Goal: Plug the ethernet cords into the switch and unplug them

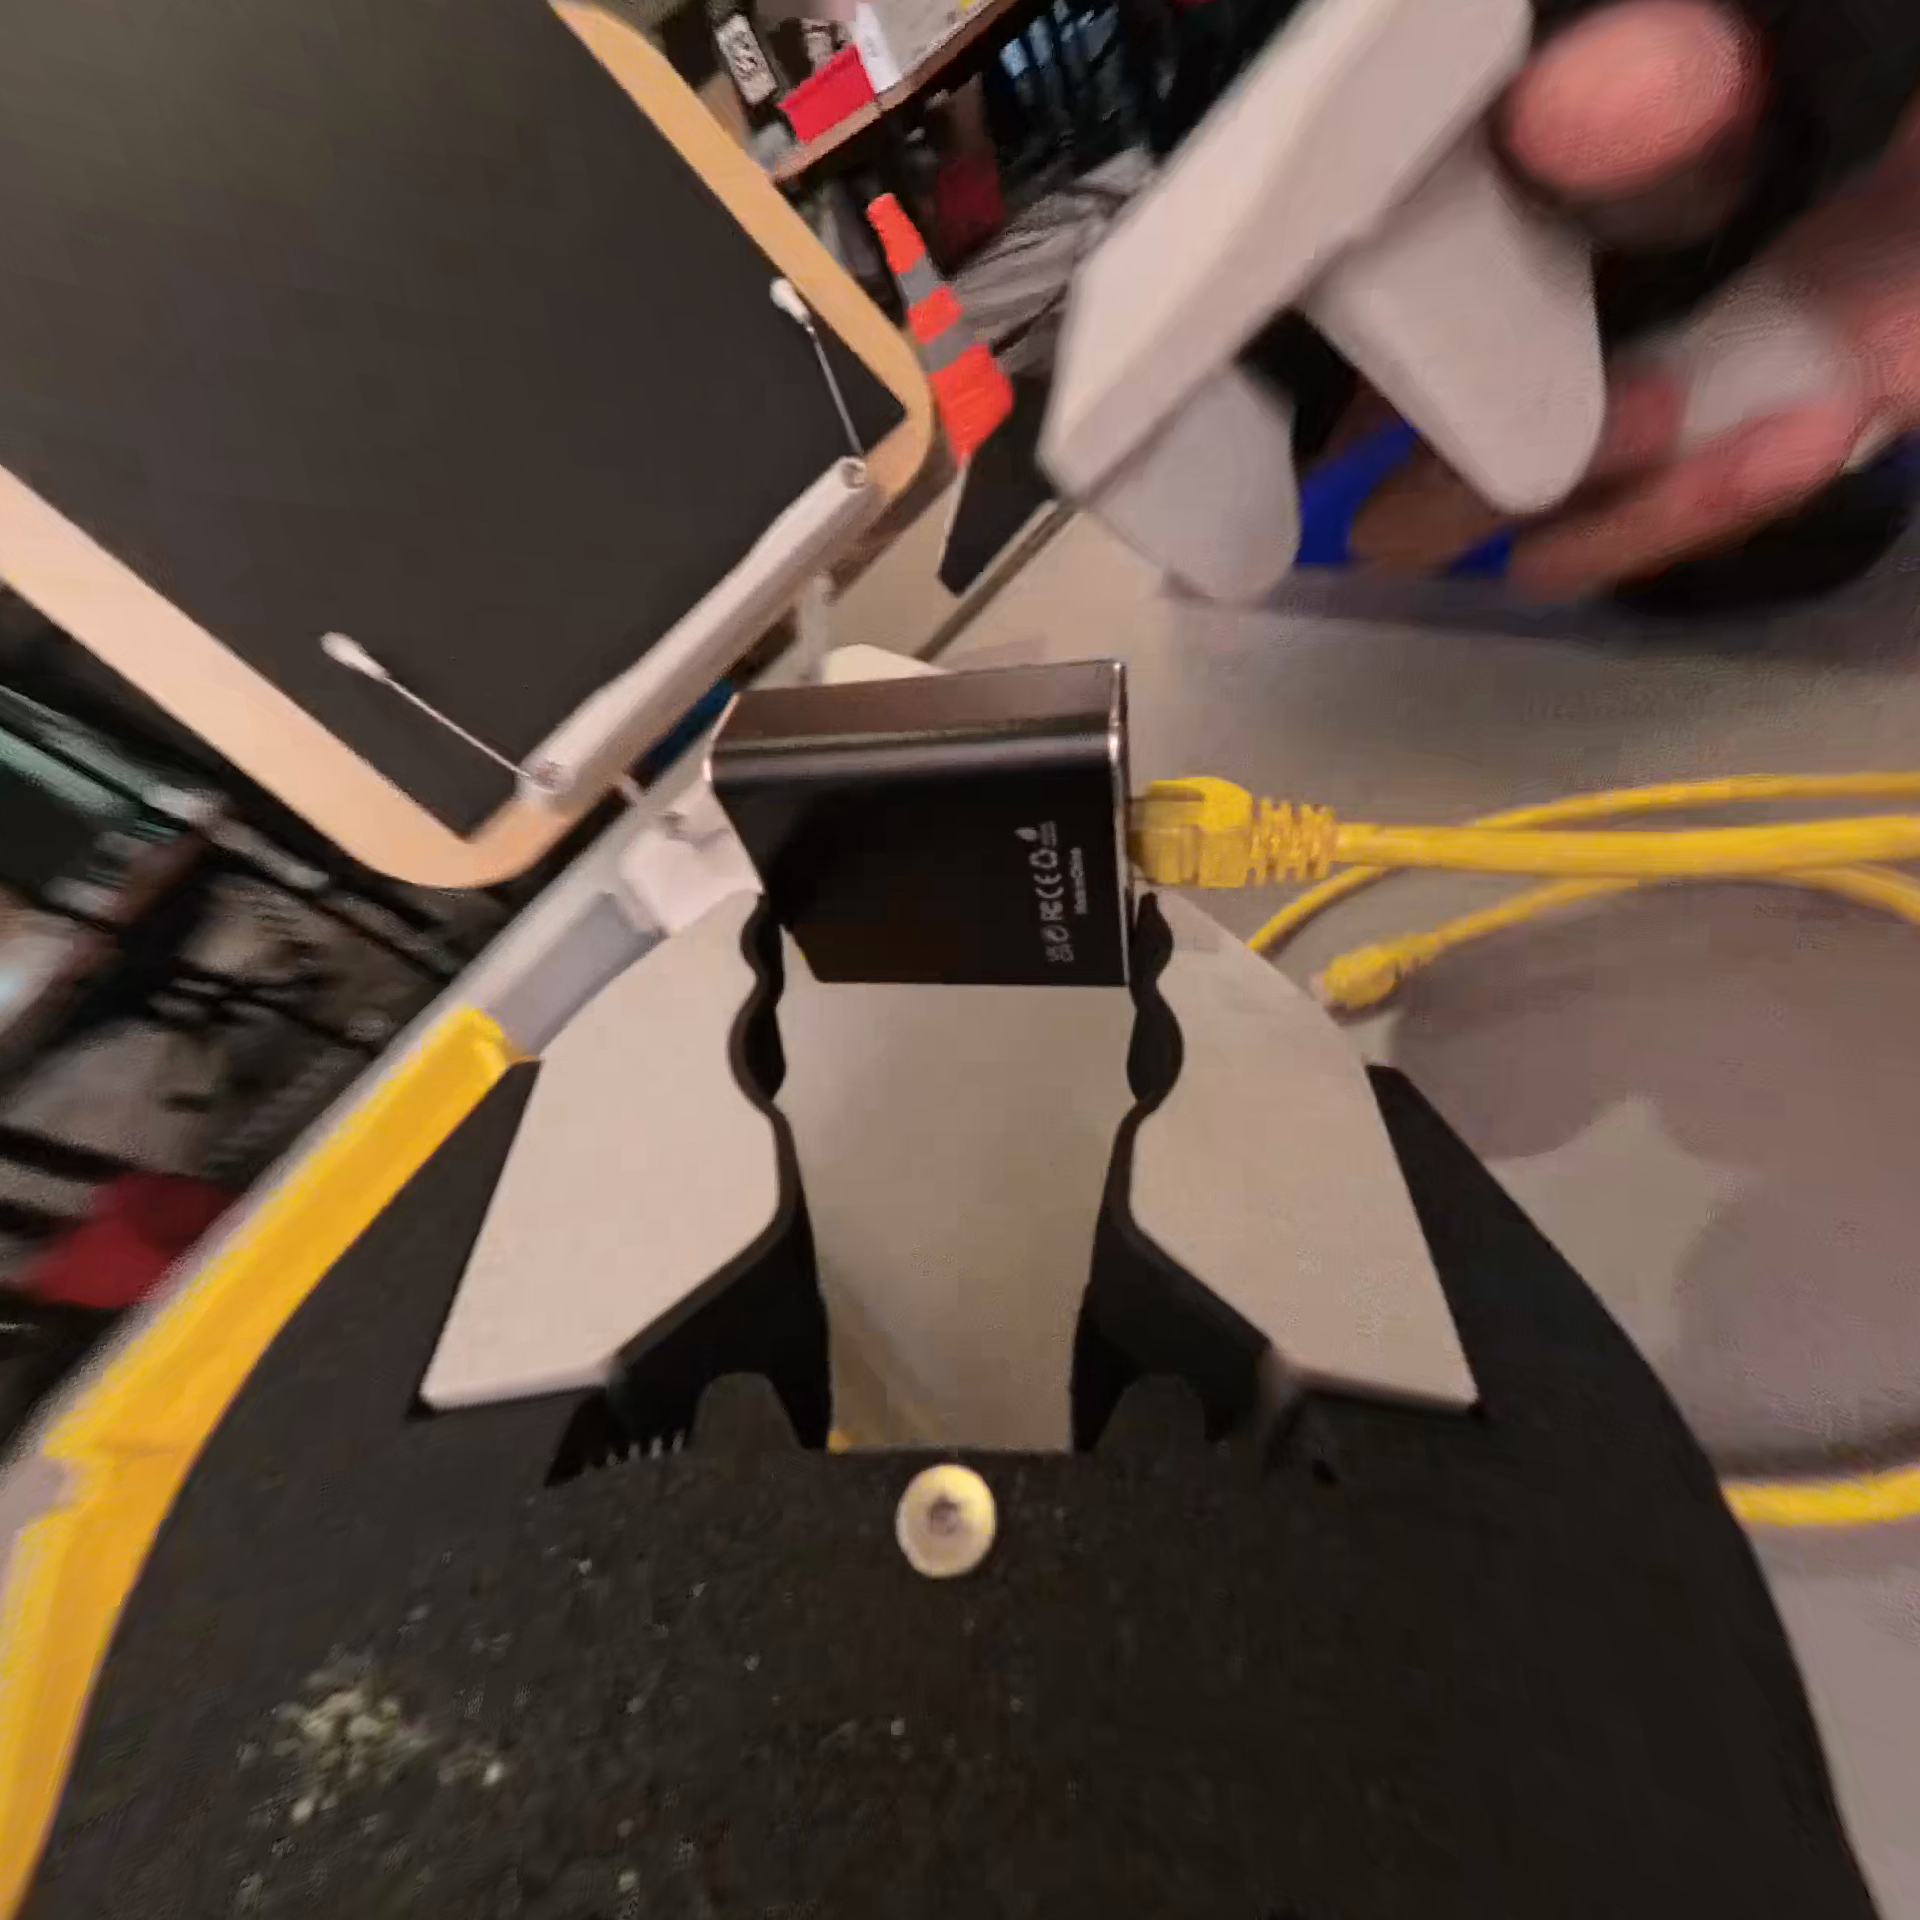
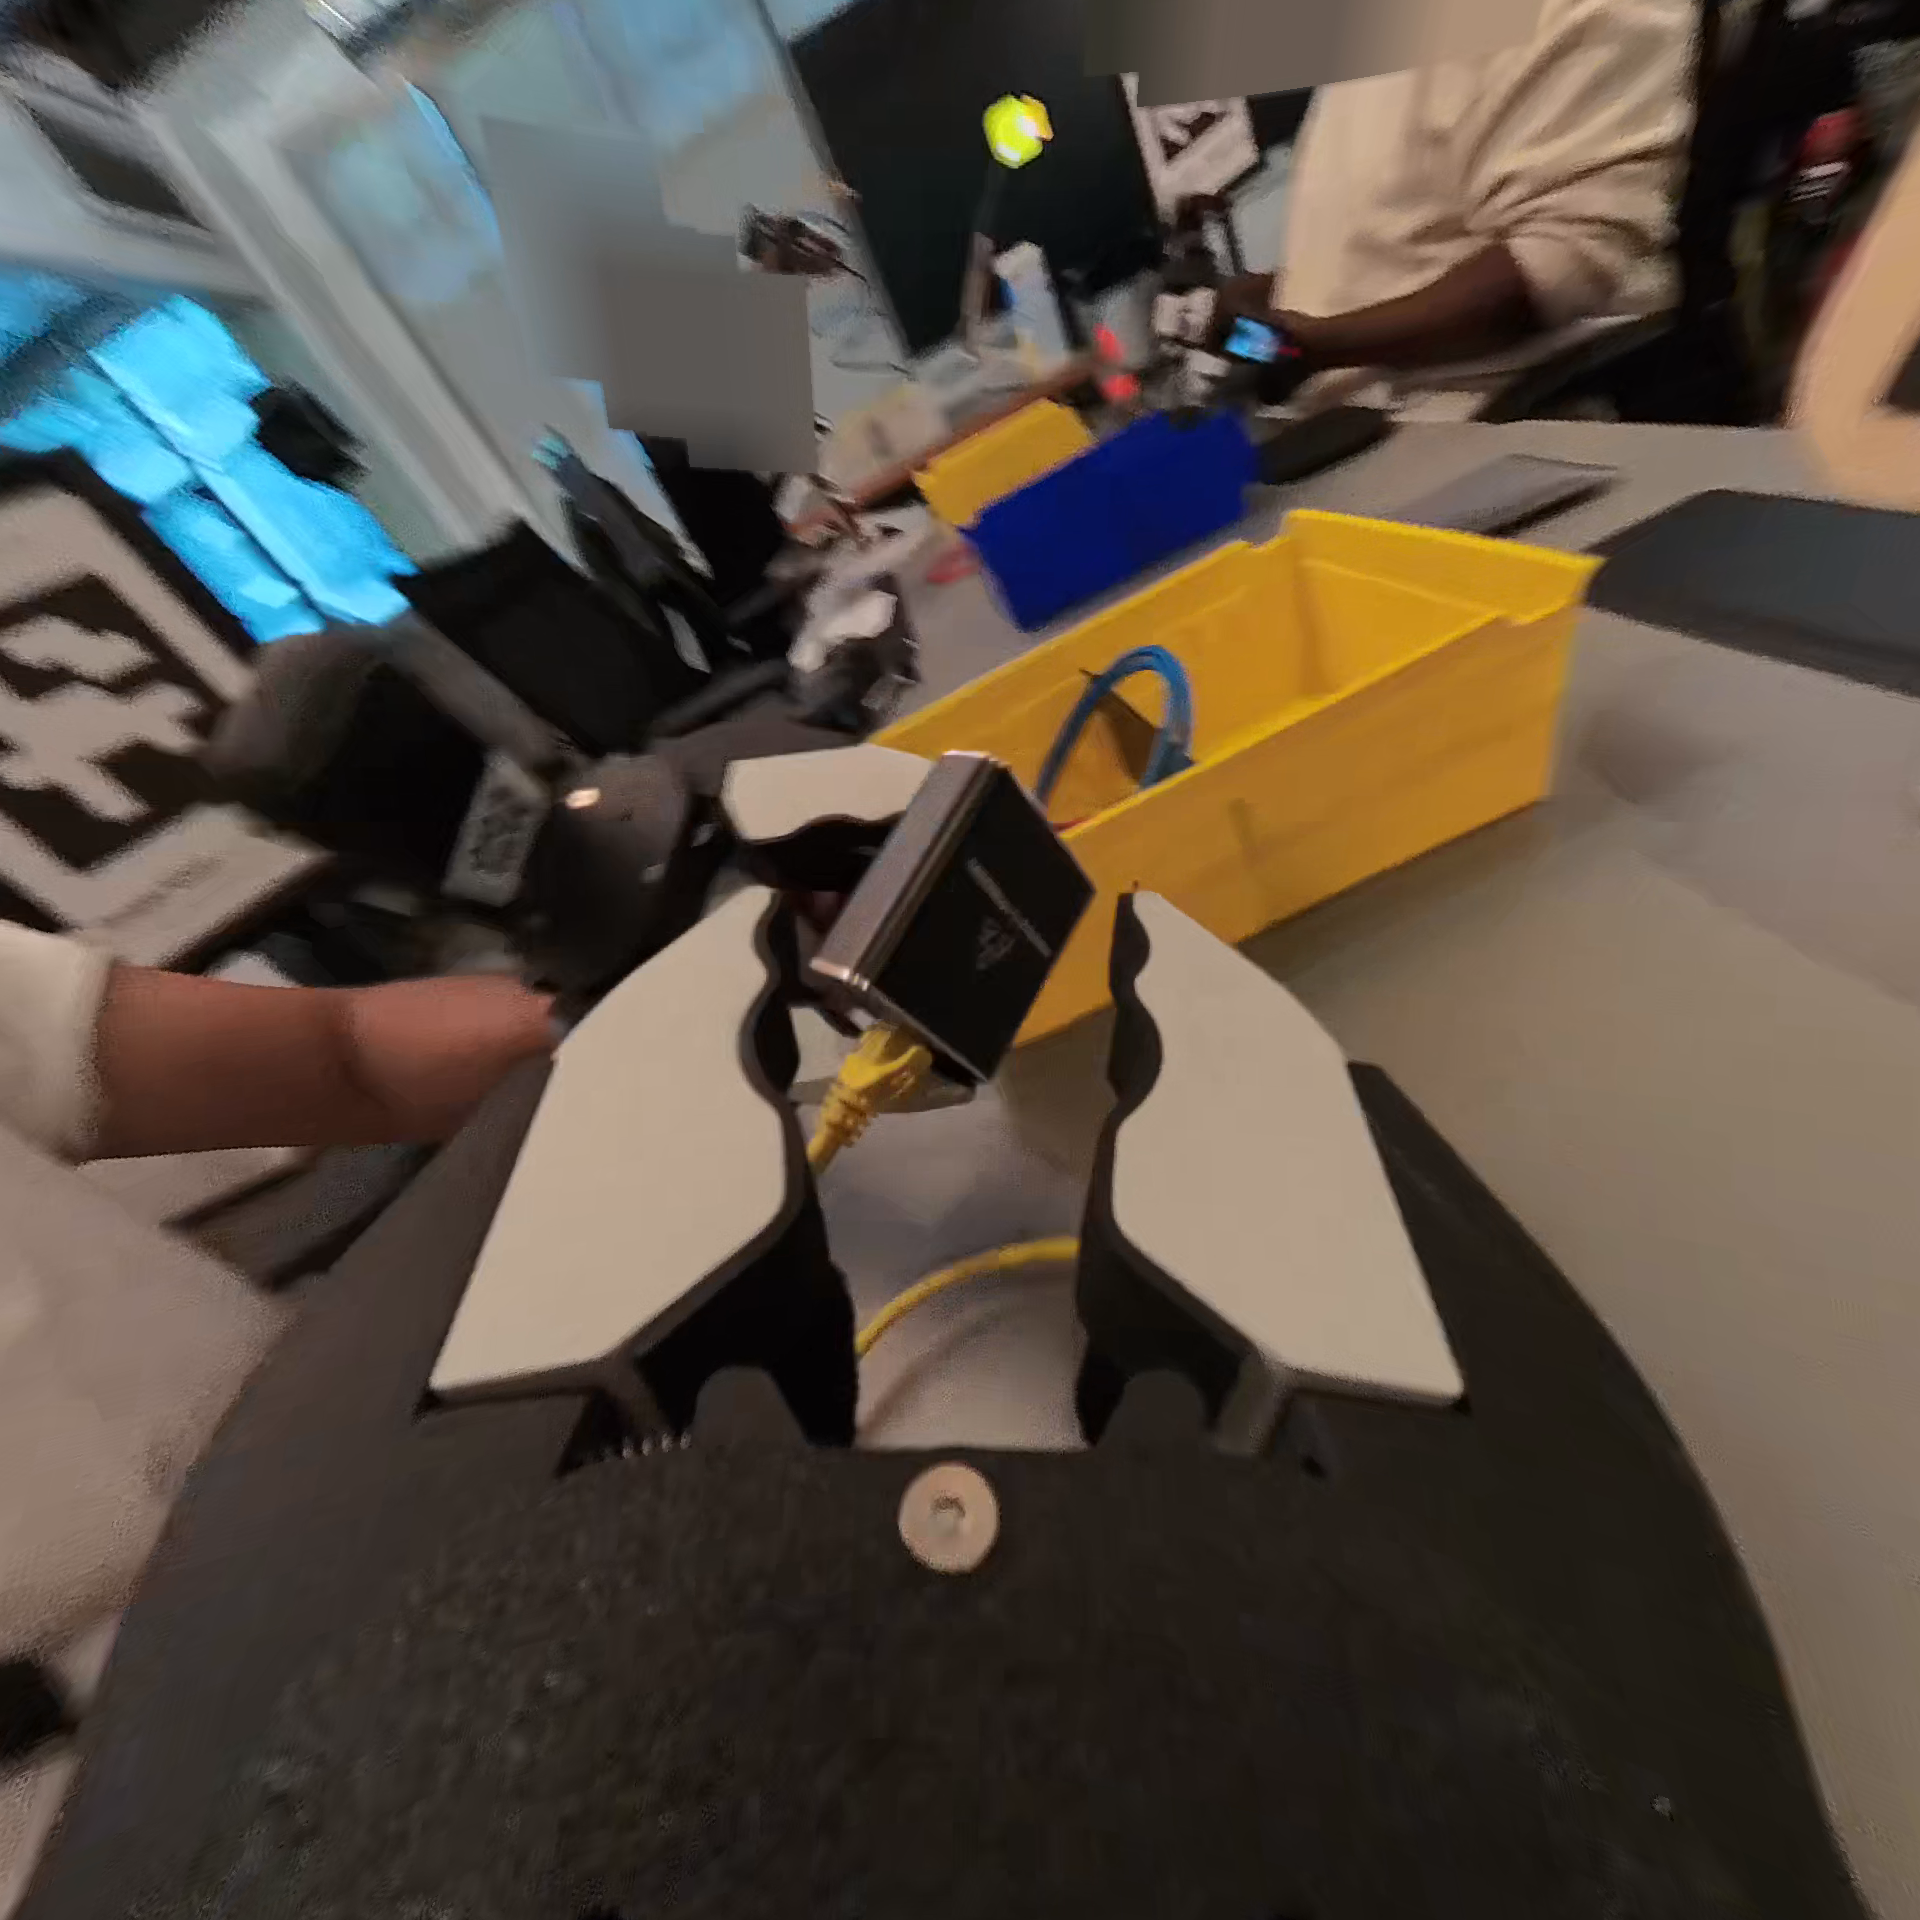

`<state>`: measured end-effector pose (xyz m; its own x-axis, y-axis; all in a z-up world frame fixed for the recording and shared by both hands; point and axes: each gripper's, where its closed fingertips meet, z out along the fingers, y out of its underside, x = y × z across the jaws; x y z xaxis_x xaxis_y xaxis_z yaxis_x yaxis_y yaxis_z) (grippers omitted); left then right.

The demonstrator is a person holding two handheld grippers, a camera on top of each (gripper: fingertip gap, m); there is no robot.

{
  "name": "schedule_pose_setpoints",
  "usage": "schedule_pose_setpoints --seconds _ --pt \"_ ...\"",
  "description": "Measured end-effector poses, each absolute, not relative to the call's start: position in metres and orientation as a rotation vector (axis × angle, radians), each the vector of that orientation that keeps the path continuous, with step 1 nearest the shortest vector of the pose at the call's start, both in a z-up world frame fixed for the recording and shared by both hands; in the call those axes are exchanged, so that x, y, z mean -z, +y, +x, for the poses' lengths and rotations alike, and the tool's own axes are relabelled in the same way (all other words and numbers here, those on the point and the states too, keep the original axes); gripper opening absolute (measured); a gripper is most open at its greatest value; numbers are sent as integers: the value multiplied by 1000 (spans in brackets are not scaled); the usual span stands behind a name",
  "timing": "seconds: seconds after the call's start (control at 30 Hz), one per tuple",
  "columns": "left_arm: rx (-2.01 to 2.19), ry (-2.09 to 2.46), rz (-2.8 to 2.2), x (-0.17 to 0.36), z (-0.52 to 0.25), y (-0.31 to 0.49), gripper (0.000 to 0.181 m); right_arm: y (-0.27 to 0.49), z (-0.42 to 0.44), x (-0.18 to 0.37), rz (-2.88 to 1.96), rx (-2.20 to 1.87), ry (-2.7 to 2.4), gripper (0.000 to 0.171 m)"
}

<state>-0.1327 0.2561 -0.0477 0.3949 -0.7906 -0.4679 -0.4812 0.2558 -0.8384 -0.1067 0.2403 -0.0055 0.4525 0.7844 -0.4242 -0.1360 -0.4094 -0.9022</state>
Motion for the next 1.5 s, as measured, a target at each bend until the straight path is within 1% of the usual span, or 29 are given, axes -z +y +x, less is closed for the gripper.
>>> schedule_pose_setpoints --seconds 0.03,0.1,0.2,0.23,0.3,0.33,0.5,0.53,0.57,0.63,0.7,0.77,0.8,0.87,1.0,1.1,1.23,1.33,1.4,1.5 --pt "193 1265 -1337 48 -133 257 64 242 -105 6 -1743 -1026 -585 54" --pt "-1 1291 -1240 47 -130 256 64 240 -112 14 -1863 -820 -670 54" --pt "-237 1317 -1113 48 -124 252 64 239 -124 28 -1994 -580 -727 49" --pt "-306 1318 -1068 47 -123 251 64 239 -127 32 -2018 -545 -730 46" --pt "-446 1315 -972 43 -121 246 64 242 -129 39 -2069 -484 -689 29" --pt "-506 1315 -948 45 -121 247 64 242 -129 42 -2087 -471 -685 27" --pt "-622 1338 -867 57 -122 246 65 239 -126 57 -2124 -361 -808 26" --pt "-599 1352 -894 62 -125 245 58 242 -124 59 -2092 -318 -850 26" --pt "-552 1359 -938 66 -131 243 43 249 -116 63 -2072 -240 -862 26" --pt "-390 1381 -1094 83 -145 233 42 266 -88 72 -2049 -48 -849 26" --pt "-169 1397 -1294 109 -163 212 38 278 -79 71 -1820 61 -943 26" --pt "3 1382 -1458 131 -187 189 34 283 -67 86 -1679 262 -1017 26" --pt "73 1374 -1529 139 -198 178 34 283 -68 96 -1643 284 -1056 26" --pt "196 1331 -1634 145 -218 160 34 280 -82 112 -1596 191 -1073 26" --pt "457 1175 -1778 139 -247 144 34 283 -87 129 -1620 77 -976 26" --pt "630 1072 -1867 139 -264 148 32 285 -84 133 -1608 147 -956 26" --pt "830 936 -1950 137 -279 159 34 285 -78 129 -1601 247 -932 26" --pt "932 847 -1901 123 -276 168 36 261 -95 95 -1455 73 -831 26" --pt "993 845 -1819 104 -260 170 46 244 -111 86 -1421 1 -854 26" --pt "986 939 -1737 80 -222 171 60 224 -132 73 -1357 79 -981 26"
